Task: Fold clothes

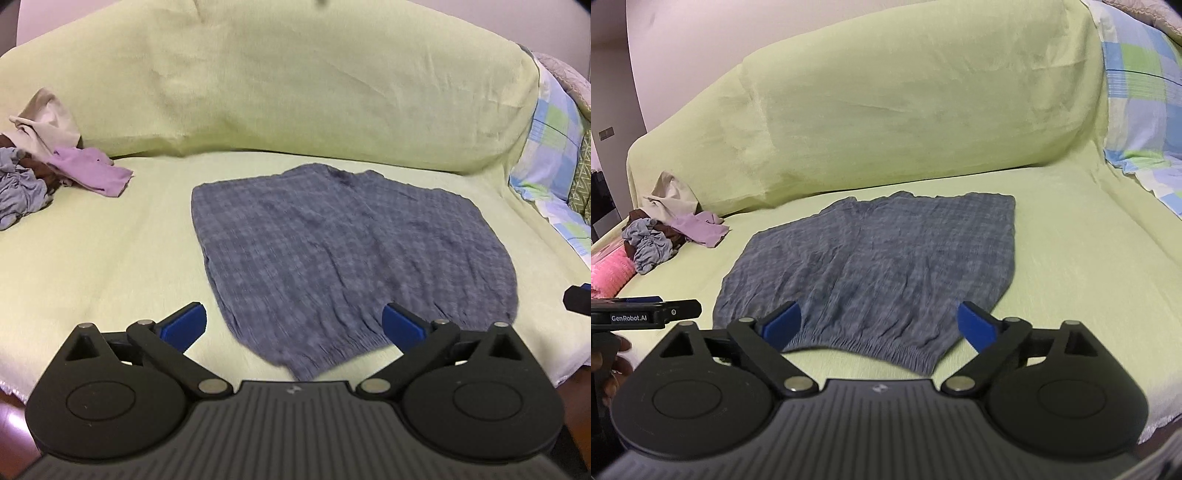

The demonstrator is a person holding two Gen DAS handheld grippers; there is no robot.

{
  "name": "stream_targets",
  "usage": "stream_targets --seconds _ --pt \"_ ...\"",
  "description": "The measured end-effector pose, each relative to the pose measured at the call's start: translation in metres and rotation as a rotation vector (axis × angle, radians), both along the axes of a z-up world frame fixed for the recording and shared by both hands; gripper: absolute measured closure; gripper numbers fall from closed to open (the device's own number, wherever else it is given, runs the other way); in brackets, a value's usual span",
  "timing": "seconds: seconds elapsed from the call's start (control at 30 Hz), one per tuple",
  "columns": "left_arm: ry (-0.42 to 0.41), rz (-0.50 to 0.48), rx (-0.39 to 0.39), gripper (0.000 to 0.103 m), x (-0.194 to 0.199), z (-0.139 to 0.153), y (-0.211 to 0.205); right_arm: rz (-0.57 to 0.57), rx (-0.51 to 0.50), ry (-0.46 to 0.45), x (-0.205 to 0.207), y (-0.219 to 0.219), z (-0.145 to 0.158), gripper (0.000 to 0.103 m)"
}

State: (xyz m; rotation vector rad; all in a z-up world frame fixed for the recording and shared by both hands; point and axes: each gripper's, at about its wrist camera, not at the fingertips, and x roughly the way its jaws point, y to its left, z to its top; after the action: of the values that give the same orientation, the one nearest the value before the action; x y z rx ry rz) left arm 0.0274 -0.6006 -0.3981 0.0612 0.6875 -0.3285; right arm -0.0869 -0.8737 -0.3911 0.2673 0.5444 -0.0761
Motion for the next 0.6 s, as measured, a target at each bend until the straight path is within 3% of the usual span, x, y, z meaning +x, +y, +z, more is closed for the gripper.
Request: stream_targets --seconds 0.23,0.6 --pt "0.016 -0.01 -0.04 0.001 -0.023 0.002 -0.006 0.015 -0.101 0.039 -0.014 0.013 0.0 0.001" --pt "0.039 -0.041 -0.065 0.001 -0.048 0.008 -0.017 0.05 -0.157 0.066 -0.025 0.023 0.001 0.001"
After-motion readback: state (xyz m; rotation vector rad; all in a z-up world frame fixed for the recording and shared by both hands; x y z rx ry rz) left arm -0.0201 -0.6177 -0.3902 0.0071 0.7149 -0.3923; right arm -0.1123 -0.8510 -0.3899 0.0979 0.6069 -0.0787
